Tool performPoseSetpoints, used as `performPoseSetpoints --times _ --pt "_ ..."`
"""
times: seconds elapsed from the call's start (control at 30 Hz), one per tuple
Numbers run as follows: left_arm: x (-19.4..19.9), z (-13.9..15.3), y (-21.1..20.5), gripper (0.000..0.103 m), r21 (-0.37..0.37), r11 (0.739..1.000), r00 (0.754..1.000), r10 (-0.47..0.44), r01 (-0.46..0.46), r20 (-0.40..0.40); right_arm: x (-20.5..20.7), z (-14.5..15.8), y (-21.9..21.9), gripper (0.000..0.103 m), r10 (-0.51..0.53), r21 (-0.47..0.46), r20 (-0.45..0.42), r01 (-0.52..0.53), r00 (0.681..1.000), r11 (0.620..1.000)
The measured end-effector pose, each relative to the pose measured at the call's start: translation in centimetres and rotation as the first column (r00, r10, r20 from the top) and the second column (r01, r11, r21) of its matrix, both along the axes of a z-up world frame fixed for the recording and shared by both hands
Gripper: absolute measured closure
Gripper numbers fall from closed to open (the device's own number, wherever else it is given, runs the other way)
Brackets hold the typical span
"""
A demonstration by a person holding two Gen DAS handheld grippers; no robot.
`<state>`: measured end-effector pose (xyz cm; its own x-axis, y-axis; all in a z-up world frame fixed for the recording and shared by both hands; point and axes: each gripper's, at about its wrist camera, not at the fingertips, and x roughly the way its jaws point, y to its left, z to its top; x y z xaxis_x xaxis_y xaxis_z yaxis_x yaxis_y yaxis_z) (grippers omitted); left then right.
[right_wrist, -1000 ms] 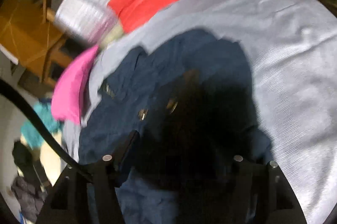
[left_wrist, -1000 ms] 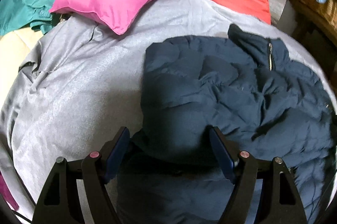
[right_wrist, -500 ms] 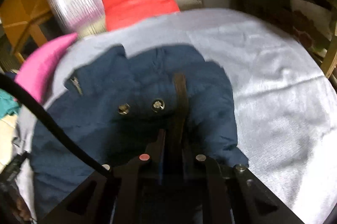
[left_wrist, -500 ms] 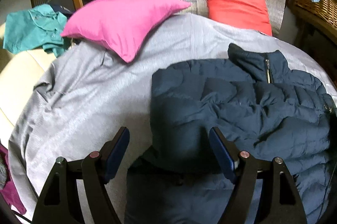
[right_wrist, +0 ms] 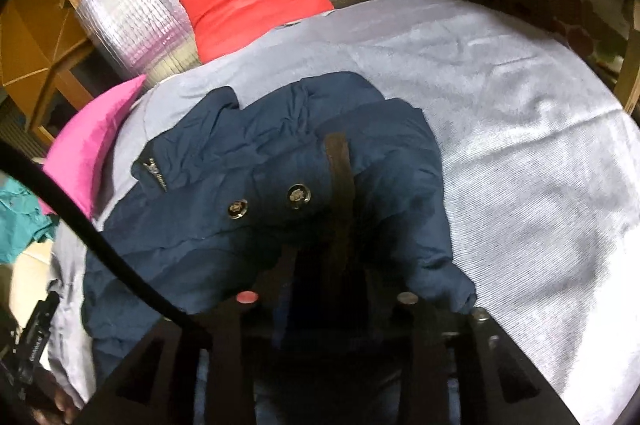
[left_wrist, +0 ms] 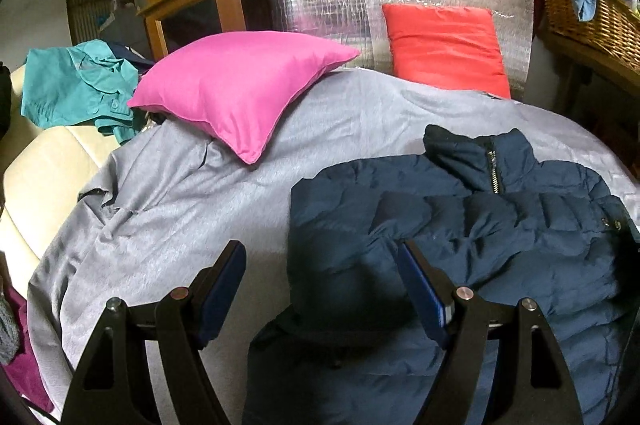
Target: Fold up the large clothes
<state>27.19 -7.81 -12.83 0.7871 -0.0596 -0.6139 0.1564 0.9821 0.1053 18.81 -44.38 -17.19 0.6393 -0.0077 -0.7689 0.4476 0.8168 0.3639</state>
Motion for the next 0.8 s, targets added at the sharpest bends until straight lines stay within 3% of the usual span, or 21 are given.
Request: performPoseSetpoints --times 0.13,0.2,0.3,0.43,0.53,0.63,0.77,0.8 --pt "-0.3 0.2 -0.4 0.024 -0.001 1.000 1.000 -0.007 0.007 0.008 0.4 -0.4 0.7 0.063 0.017 -0.017 -0.001 -0.017 1.000 1.000" --pt "-0.3 0.3 -0.5 0.024 -0.004 1.000 1.000 -0.011 0.011 0.013 0.6 -0.5 1.1 0.079 0.028 -0.048 -0.007 -0.028 1.000 0.998" --pt "-0.4 0.5 -0.6 0.024 -0.005 1.000 1.000 -0.012 0.012 0.019 0.5 0.0 1.4 0.089 0.020 -0.100 0.006 -0.019 1.000 0.995" --pt "-0.5 0.7 -0.6 0.024 -0.011 1.000 1.000 -0.012 0.012 0.024 -0.8 2.2 1.6 0.091 -0.012 -0.183 0.100 0.030 0.995 0.983" --pt "-0.4 0.6 -0.6 0.024 -0.008 1.000 1.000 -0.013 0.013 0.020 -0.6 2.0 1.3 0.091 -0.027 -0.190 0.091 0.044 0.995 0.981" --pt "0.1 -0.1 -0.6 0.024 0.006 1.000 1.000 -0.023 0.023 -0.014 1.4 -0.6 0.7 0.089 -0.005 -0.141 -0.030 0.000 1.000 0.990" --pt "2.0 -1.1 1.4 0.024 -0.034 0.999 0.994 0.005 -0.009 -0.107 0.5 0.6 -0.8 0.085 0.001 -0.059 0.003 -0.001 1.000 0.998" --pt "2.5 -1.2 2.3 0.024 -0.058 0.998 0.992 0.020 -0.028 -0.124 0.0 1.1 -1.3 0.076 -0.004 -0.034 0.030 0.005 1.000 0.999"
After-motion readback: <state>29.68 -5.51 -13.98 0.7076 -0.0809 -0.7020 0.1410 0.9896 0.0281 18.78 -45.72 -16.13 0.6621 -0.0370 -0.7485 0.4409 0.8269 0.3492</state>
